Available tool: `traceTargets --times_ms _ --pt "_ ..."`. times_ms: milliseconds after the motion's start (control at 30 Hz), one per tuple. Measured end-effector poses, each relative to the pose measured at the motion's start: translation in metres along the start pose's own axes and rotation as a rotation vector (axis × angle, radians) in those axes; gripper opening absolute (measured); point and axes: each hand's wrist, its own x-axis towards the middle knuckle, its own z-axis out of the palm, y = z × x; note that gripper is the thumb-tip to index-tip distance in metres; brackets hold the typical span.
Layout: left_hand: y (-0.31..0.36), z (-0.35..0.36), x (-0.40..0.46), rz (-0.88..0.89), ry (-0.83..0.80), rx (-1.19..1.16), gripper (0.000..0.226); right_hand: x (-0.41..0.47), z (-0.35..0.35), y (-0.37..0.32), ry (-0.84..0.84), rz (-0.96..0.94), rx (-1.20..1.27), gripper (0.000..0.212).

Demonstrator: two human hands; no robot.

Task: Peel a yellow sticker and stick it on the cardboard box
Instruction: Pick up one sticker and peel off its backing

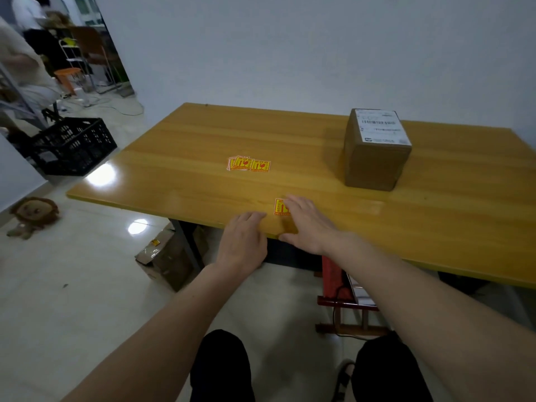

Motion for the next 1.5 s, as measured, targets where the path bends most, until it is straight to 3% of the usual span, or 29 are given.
traceTargets --times_ms 67,167,633,900,1067,1167,1333,1500 --pt "0.0 0.0 -0.005 -0.007 -0.012 0.004 0.042 0.009 0.003 0.0 -0.068 0.045 0.001 0.101" --pt "-0.002 0.0 -0.013 -0.015 -0.025 0.0 0.042 0.013 0.011 0.002 -0.097 0.083 -0.056 0.107" --pt "0.009 0.008 -0.024 -0.068 -0.104 -0.014 0.049 -0.034 0.021 0.01 0.147 -0.016 -0.032 0.045" --pt "0.024 0.003 -0.036 -0.095 -0.129 -0.057 0.055 -0.046 0.014 0.001 0.24 -0.053 -0.033 0.038" --pt "0.031 -0.002 -0.036 -0.141 -0.116 -0.158 0.061 -0.058 0.005 0.006 0.257 0.053 0.234 0.019" --pt "0.042 -0.003 -0.035 -0.204 -0.113 -0.367 0.057 -0.066 -0.001 0.006 0.28 0.099 0.523 0.008" --pt "0.058 -0.008 -0.038 -0.328 -0.095 -0.713 0.007 -0.08 -0.007 0.004 0.301 0.131 0.81 0.023" --pt "0.06 -0.011 -0.04 -0.379 -0.07 -0.768 0.009 -0.083 -0.014 -0.002 0.272 0.178 0.891 0.021"
